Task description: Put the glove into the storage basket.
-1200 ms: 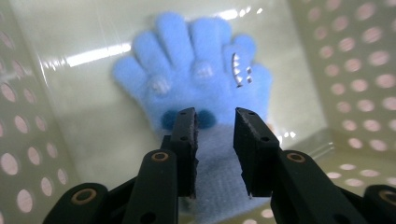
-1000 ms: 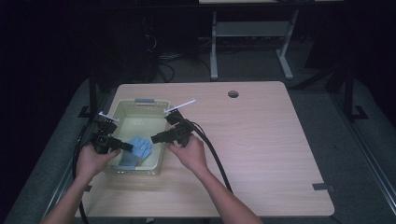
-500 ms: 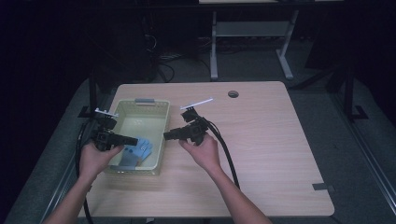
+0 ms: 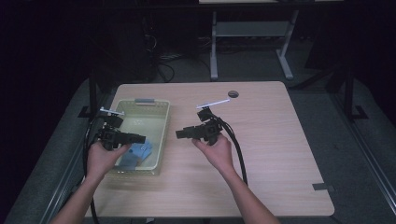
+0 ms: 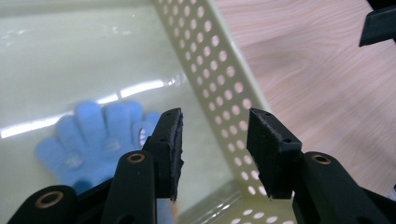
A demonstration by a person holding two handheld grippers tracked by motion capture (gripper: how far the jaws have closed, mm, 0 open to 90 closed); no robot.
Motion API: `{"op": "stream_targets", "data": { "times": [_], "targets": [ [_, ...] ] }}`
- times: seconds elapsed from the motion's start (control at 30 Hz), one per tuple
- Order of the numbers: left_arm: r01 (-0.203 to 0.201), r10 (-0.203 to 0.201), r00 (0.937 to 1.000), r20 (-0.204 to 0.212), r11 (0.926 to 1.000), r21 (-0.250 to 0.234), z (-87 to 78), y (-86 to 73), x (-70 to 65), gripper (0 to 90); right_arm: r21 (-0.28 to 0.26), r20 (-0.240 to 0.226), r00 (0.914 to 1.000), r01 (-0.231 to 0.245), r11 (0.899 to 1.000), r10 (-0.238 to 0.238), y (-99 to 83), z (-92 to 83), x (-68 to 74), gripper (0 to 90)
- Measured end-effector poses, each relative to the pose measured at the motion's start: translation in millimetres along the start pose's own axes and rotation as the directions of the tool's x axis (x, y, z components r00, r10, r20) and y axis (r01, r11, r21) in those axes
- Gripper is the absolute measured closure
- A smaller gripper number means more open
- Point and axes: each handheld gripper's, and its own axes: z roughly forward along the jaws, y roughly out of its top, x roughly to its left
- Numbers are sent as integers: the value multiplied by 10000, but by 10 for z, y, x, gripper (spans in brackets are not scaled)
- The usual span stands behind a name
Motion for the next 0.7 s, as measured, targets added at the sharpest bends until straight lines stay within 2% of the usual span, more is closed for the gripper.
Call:
{"op": "stream_targets", "data": {
  "times": [0.17,0.5,0.7],
  "targets": [
    [19,-13,9998,205,9997,-251,27,23,-83,537,-73,16,10000,-73,9999,73,-31,-92,-61,511],
    [-351,361,9989,303,9988,-329,128,84,-287,518,-413,54,9998,-192,9990,194,-99,-328,-200,482],
    [-430,453,9981,427,9976,-542,171,121,-412,510,-570,75,9995,-309,9979,314,-146,-433,-264,471]
  ]
}}
